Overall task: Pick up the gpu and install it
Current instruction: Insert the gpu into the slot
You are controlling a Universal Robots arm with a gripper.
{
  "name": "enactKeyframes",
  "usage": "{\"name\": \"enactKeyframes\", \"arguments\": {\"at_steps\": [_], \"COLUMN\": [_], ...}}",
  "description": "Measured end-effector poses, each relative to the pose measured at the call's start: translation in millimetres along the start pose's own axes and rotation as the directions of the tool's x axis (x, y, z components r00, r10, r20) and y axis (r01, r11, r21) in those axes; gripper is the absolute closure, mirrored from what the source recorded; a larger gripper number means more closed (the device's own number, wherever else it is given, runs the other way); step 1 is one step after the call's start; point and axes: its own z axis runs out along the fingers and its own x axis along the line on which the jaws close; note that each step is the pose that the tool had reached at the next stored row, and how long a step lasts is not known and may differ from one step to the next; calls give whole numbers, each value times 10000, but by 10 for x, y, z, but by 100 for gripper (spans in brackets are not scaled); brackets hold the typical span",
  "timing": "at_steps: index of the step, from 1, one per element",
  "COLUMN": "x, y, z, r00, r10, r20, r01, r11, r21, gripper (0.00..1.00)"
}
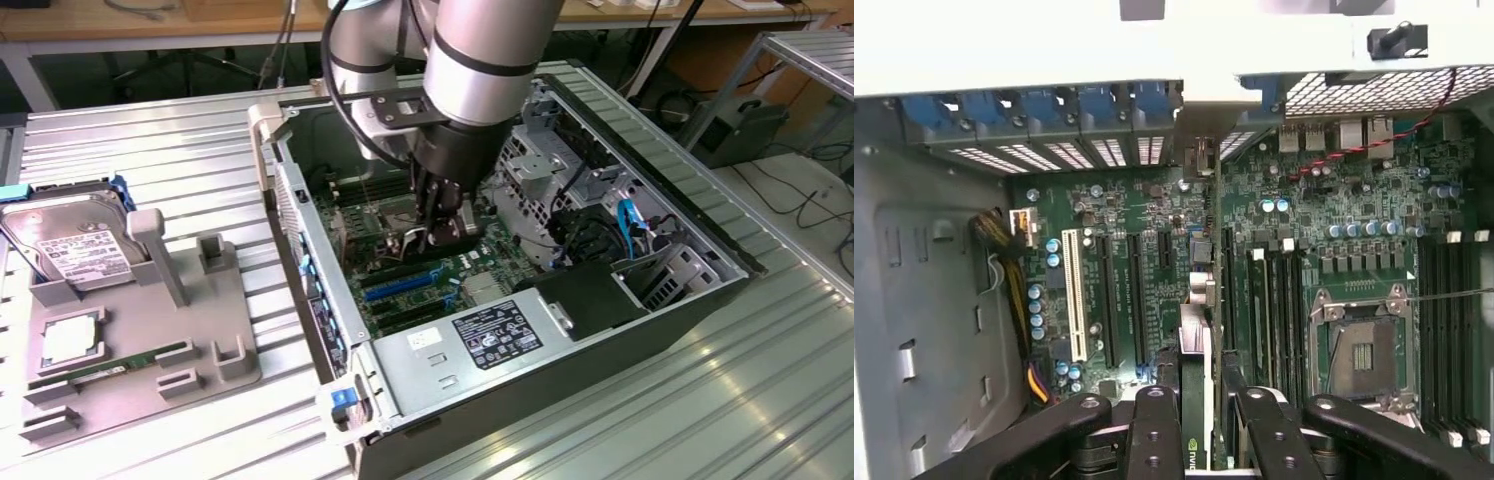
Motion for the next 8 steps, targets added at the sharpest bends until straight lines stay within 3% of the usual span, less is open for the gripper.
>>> {"name": "enactKeyframes", "arguments": {"at_steps": [8], "x": [1], "y": [9], "z": [150], "r00": [9999], "r10": [-115], "r20": [-3], "r01": [115], "r11": [9999], "r21": [-7], "gripper": [74]}}
